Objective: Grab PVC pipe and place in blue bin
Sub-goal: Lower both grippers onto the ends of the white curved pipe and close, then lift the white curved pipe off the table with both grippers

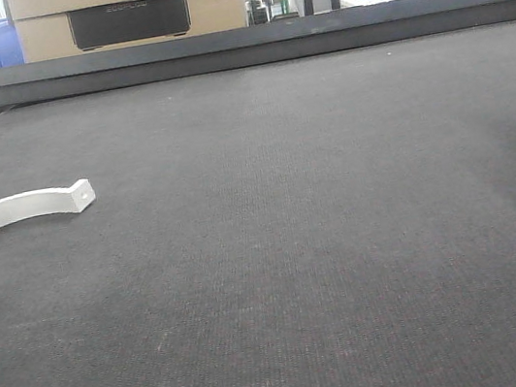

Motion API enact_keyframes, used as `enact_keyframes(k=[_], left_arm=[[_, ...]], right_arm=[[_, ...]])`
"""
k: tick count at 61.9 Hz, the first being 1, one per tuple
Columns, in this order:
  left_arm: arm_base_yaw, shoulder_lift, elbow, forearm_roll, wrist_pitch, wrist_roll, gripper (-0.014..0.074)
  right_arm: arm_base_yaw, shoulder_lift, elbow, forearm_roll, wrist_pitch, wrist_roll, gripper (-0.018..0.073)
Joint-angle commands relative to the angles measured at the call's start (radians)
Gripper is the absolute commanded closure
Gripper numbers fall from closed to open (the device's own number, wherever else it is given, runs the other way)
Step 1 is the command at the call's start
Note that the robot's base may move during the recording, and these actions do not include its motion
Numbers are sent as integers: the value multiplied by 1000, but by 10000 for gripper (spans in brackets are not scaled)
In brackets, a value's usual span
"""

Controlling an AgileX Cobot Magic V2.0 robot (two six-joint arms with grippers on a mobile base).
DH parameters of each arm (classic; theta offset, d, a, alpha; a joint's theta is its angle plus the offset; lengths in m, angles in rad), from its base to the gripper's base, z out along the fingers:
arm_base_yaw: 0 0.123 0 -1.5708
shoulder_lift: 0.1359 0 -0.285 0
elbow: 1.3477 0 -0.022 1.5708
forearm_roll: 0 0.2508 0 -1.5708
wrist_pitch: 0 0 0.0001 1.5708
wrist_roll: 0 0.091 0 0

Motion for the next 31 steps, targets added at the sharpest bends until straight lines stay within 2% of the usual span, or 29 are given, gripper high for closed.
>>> enact_keyframes(k=[1, 31], left_arm=[[0, 34, -8, -20, -21, -8, 275], [0, 157, -8, -20, -55, -8, 267]], right_arm=[[0, -6, 22, -10, -26, -5, 714], [0, -6, 47, -10, -42, -5, 714]])
